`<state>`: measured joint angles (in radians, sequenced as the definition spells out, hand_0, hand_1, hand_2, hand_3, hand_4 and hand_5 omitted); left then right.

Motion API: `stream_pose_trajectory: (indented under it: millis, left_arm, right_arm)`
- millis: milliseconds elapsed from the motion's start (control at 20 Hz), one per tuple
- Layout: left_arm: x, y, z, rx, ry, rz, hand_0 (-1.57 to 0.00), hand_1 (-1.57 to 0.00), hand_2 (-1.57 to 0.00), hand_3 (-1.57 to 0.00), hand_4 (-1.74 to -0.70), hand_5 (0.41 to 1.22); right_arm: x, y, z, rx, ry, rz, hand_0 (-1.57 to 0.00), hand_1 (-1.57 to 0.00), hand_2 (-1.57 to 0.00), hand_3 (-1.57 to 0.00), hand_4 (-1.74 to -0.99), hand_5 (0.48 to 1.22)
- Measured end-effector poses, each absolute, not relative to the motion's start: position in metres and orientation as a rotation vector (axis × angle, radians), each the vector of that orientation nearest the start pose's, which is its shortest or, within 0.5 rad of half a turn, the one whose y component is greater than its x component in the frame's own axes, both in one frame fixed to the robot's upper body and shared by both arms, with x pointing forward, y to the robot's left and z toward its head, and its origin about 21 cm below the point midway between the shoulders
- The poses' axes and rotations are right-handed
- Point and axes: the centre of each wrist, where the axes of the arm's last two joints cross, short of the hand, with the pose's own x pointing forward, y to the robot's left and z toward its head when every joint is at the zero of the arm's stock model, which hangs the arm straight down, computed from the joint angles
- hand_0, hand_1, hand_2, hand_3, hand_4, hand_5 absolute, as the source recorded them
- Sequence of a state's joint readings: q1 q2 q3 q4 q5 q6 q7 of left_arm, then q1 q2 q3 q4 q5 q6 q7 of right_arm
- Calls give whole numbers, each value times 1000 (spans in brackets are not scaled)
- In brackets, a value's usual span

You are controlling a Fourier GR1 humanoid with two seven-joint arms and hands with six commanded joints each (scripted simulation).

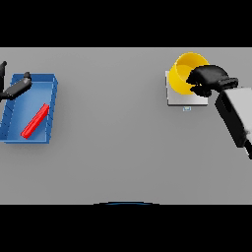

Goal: Pick up the red beaker and tilt it to pour out 1 green nut into yellow bowl. Pick up the yellow bowl and place it on the metallic measuring scale.

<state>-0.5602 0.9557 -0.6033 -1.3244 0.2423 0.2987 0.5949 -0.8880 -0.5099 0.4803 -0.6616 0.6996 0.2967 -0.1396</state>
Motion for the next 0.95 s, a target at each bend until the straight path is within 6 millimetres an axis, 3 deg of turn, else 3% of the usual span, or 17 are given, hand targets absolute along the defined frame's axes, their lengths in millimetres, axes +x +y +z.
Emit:
stream_pose_trajectory:
  millis: [100, 150, 200, 250, 350, 450, 550, 700, 950]
  left_arm:
    - [339, 321, 130, 769, -1057, -517, 1, 1, 1, 1, -811, 740]
    - [340, 317, 127, 762, -1052, -517, 1, 1, 1, 1, -813, 745]
    - [341, 316, 126, 763, -1051, -524, 1, 1, 1, 1, -812, 745]
    - [341, 317, 126, 757, -1044, -522, 1, 1, 1, 1, -812, 744]
    - [341, 316, 123, 759, -1042, -516, 1, 1, 1, 1, -812, 745]
    - [342, 317, 126, 767, -1043, -517, 1, 1, 1, 1, -805, 740]
    - [346, 317, 126, 770, -1040, -522, 1, 1, 1, 1, -809, 739]
    - [349, 317, 129, 760, -1054, -519, 1, 1, 1, 1, -812, 736]
    - [348, 317, 125, 749, -1044, -509, 1, 1, 1, 1, -821, 734]
  right_arm:
    - [433, -264, 86, -665, -1057, 1599, -1536, -1411, -1569, -1165, -1728, 1221]
    - [436, -265, 91, -664, -1051, 1589, -1543, -1443, -1496, -1022, -1659, 1221]
    - [435, -265, 87, -643, -1042, 1580, -1525, -1350, -1348, -907, -1596, 1134]
    - [435, -267, 86, -637, -1026, 1571, -1219, -1083, -1132, -824, -1548, 1053]
    - [436, -266, 86, -624, -1023, 1567, -780, -692, -810, -711, -1470, 928]
    - [438, -269, 88, -618, -1007, 1565, -499, -443, -597, -635, -1425, 851]
    - [438, -266, 85, -603, -1009, 1572, -319, -283, -449, -572, -1397, 799]
    - [439, -269, 85, -598, -1005, 1599, -163, -144, -288, -475, -1356, 755]
    - [442, -264, 86, -597, -981, 1632, -53, -47, -115, -348, -1308, 733]
